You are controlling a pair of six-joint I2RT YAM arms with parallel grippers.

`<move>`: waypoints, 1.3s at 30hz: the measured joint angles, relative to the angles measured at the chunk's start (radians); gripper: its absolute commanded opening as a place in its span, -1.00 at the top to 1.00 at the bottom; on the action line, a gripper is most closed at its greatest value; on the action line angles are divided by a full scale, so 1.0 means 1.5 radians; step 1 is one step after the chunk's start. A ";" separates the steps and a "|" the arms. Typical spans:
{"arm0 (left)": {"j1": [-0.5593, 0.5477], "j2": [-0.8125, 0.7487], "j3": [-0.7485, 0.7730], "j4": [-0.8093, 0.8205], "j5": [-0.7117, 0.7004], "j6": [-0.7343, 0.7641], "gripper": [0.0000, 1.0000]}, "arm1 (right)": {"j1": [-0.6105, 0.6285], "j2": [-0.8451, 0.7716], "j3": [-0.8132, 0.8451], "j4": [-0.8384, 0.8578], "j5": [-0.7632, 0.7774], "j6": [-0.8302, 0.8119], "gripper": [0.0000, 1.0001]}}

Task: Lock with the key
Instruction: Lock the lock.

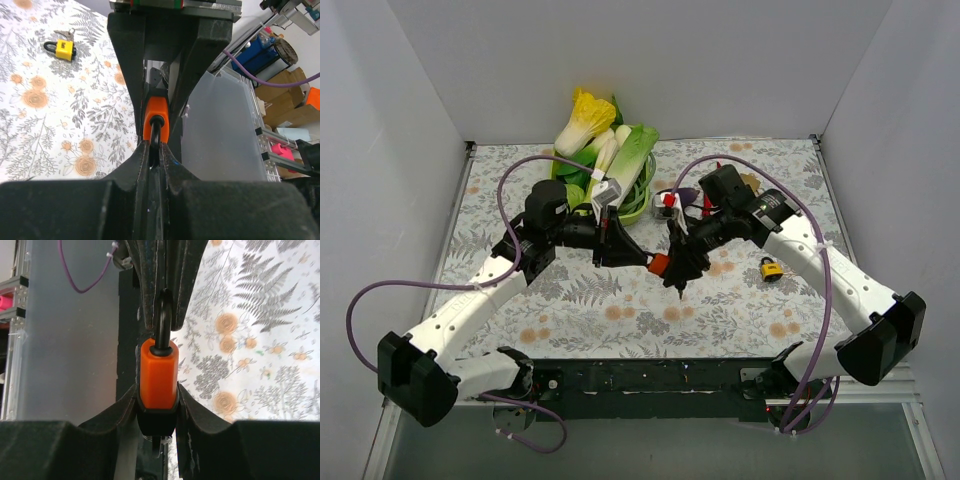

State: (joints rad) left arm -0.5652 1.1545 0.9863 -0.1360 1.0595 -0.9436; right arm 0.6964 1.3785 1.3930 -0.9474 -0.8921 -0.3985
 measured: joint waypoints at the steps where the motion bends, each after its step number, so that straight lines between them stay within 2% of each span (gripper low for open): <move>1: 0.005 -0.002 0.000 0.005 0.002 -0.001 1.00 | -0.002 -0.003 0.000 0.012 -0.003 -0.002 0.97; 5: 0.029 -0.005 0.003 0.024 0.013 -0.005 1.00 | -0.022 -0.014 -0.013 0.061 -0.020 -0.006 0.97; 6: 0.032 -0.005 0.003 0.030 0.015 -0.006 1.00 | -0.026 -0.015 -0.014 0.068 -0.025 -0.007 0.80; 7: 0.036 -0.005 0.003 0.035 0.016 -0.010 1.00 | -0.029 -0.015 -0.014 0.073 -0.027 -0.008 0.22; 10: 0.045 -0.003 0.010 0.035 0.020 -0.022 1.00 | -0.037 -0.010 -0.008 0.075 -0.037 -0.024 -0.02; 12: 0.058 -0.001 0.017 0.026 0.021 -0.029 1.00 | -0.049 -0.008 -0.004 0.073 -0.039 -0.035 -0.11; 18: 0.105 0.001 0.023 0.021 0.020 -0.055 1.00 | -0.104 -0.008 0.003 0.057 -0.038 -0.058 -0.10; 22: 0.110 0.001 0.023 0.022 0.021 -0.065 1.00 | -0.118 -0.008 0.003 0.049 -0.041 -0.064 -0.10; 27: 0.110 0.001 0.023 0.023 0.033 -0.072 1.00 | -0.120 -0.009 0.003 0.072 -0.046 -0.025 -0.26; 30: 0.110 0.002 0.023 0.024 0.040 -0.075 1.00 | -0.120 -0.009 0.003 0.095 -0.050 0.007 -0.16; 34: 0.110 0.002 0.023 0.024 0.047 -0.075 1.00 | -0.120 -0.008 0.003 0.111 -0.067 0.029 0.09; 38: 0.110 0.002 0.023 0.024 0.050 -0.076 1.00 | -0.120 -0.008 0.003 0.116 -0.086 0.042 0.07; 39: 0.110 0.002 0.023 0.024 0.050 -0.077 1.00 | -0.120 -0.008 0.003 0.117 -0.091 0.044 0.18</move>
State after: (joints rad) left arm -0.4004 1.1572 1.0206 -0.1001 1.1339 -1.0592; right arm 0.5171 1.3670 1.3968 -0.7712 -1.0283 -0.3321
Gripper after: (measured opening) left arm 0.056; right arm 0.461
